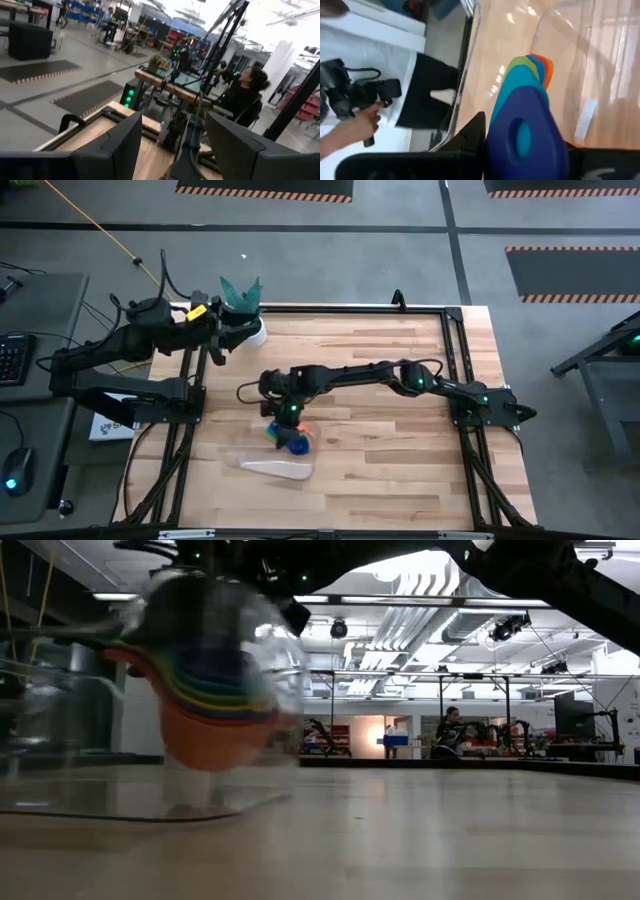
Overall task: Nest measuring cups in basket
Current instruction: Put the stacked measuring cups into the transparent bin
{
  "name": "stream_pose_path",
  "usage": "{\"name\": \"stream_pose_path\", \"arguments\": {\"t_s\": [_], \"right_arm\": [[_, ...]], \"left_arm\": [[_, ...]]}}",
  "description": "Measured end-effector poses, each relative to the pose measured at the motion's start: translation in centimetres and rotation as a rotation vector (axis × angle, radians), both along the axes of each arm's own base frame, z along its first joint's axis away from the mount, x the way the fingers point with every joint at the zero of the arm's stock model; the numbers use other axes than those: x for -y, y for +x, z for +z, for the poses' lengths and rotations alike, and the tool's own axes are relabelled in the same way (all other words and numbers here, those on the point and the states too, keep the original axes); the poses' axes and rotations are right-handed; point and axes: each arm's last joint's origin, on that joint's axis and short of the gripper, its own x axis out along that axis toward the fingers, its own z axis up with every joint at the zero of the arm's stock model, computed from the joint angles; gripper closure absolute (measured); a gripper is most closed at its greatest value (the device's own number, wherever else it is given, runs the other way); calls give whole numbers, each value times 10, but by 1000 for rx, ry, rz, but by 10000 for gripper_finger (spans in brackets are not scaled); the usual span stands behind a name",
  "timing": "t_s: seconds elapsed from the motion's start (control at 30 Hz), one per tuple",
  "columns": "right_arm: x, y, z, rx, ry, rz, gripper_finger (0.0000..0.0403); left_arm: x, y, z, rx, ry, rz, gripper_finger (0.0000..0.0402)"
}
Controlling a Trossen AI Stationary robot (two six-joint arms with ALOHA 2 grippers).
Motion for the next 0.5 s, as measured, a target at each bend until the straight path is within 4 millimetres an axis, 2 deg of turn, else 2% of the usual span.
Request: {"name": "stream_pose_path", "arguments": {"t_s": [0.17, 0.3, 0.4, 0.5], "right_arm": [[5, -18, -9, -122, -8, 88, 342], [8, -43, -16, -263, -6, 207, 342], [7, -61, -16, -339, -6, 299, 342], [5, -70, -13, -357, 38, 355, 342]], "left_arm": [[0, 0, -1, -7, -2, 0, 191], [0, 0, -1, -7, -4, 5, 191], [0, 0, -1, -6, -4, 6, 191], [-1, 0, -1, -6, -5, 26, 191]]}}
